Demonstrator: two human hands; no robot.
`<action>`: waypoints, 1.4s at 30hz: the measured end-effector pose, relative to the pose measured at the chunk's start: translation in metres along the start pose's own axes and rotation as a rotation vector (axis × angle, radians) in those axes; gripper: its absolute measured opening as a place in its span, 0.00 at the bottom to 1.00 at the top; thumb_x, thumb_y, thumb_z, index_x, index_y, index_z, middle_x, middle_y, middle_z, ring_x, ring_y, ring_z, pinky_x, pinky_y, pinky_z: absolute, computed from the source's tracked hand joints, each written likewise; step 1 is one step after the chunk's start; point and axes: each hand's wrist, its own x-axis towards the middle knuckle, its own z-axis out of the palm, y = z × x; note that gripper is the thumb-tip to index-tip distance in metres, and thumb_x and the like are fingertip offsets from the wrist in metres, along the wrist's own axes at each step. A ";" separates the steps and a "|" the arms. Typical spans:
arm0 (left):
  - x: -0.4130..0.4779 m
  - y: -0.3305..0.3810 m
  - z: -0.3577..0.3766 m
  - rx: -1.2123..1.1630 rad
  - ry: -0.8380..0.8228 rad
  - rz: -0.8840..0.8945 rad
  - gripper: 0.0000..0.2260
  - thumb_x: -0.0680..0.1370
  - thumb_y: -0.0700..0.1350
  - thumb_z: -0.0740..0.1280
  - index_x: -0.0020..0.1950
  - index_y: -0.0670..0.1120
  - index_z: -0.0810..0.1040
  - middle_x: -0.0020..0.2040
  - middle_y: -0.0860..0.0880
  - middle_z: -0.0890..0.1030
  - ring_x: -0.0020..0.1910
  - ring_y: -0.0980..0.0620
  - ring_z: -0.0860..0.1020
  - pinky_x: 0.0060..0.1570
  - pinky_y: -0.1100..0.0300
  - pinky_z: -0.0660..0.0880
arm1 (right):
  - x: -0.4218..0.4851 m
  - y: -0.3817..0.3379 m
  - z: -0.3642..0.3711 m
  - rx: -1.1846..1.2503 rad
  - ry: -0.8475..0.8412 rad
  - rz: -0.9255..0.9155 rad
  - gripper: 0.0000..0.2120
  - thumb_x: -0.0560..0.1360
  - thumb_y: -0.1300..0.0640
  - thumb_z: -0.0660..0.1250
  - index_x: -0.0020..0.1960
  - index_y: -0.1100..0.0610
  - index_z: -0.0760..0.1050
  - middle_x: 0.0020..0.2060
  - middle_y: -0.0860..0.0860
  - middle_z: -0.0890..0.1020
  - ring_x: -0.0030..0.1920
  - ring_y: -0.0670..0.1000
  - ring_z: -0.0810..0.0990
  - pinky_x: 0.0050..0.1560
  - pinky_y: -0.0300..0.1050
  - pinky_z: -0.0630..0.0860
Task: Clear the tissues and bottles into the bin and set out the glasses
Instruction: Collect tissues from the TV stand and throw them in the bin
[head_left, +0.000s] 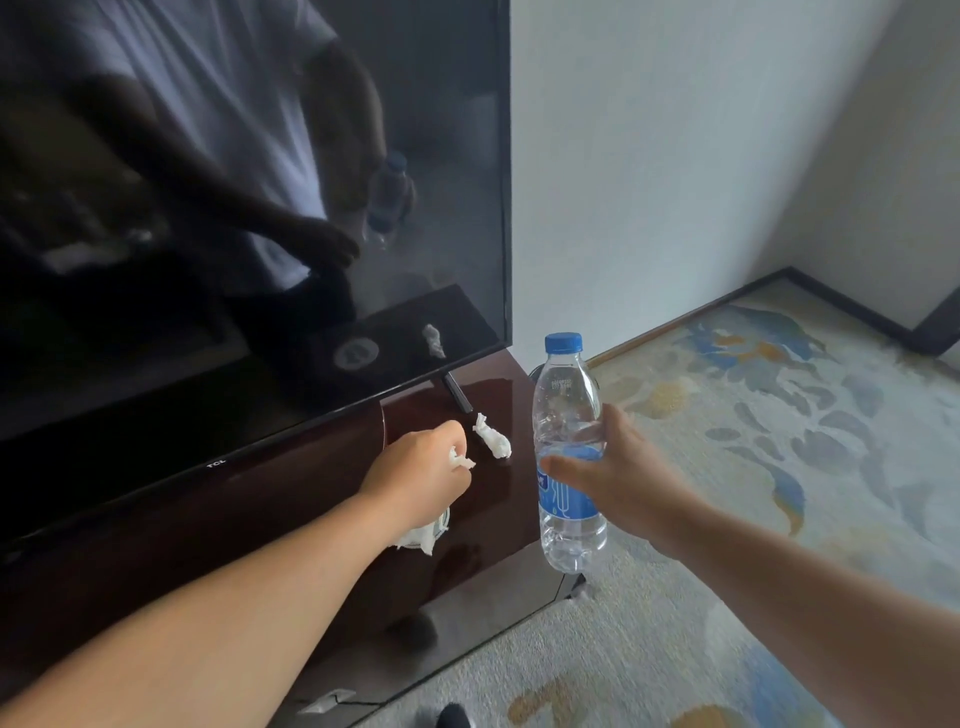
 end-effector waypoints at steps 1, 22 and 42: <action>0.004 0.001 0.003 -0.010 -0.009 -0.003 0.02 0.73 0.45 0.61 0.43 0.52 0.70 0.37 0.54 0.73 0.36 0.50 0.72 0.30 0.57 0.63 | 0.004 0.001 -0.001 -0.007 -0.005 0.005 0.25 0.68 0.45 0.75 0.58 0.46 0.66 0.48 0.44 0.77 0.42 0.47 0.81 0.39 0.45 0.83; 0.130 -0.009 0.068 0.025 -0.306 -0.029 0.17 0.73 0.46 0.60 0.61 0.55 0.69 0.59 0.52 0.68 0.43 0.47 0.73 0.38 0.57 0.66 | 0.109 0.019 -0.014 -0.052 -0.006 0.094 0.21 0.67 0.44 0.74 0.52 0.43 0.65 0.47 0.41 0.76 0.44 0.45 0.80 0.44 0.48 0.82; 0.134 -0.004 0.119 0.183 -0.300 -0.081 0.10 0.71 0.37 0.61 0.52 0.46 0.72 0.53 0.47 0.66 0.51 0.42 0.72 0.44 0.53 0.72 | 0.143 0.046 -0.031 -0.075 -0.120 0.131 0.21 0.67 0.43 0.74 0.53 0.48 0.68 0.48 0.48 0.77 0.46 0.50 0.80 0.48 0.55 0.81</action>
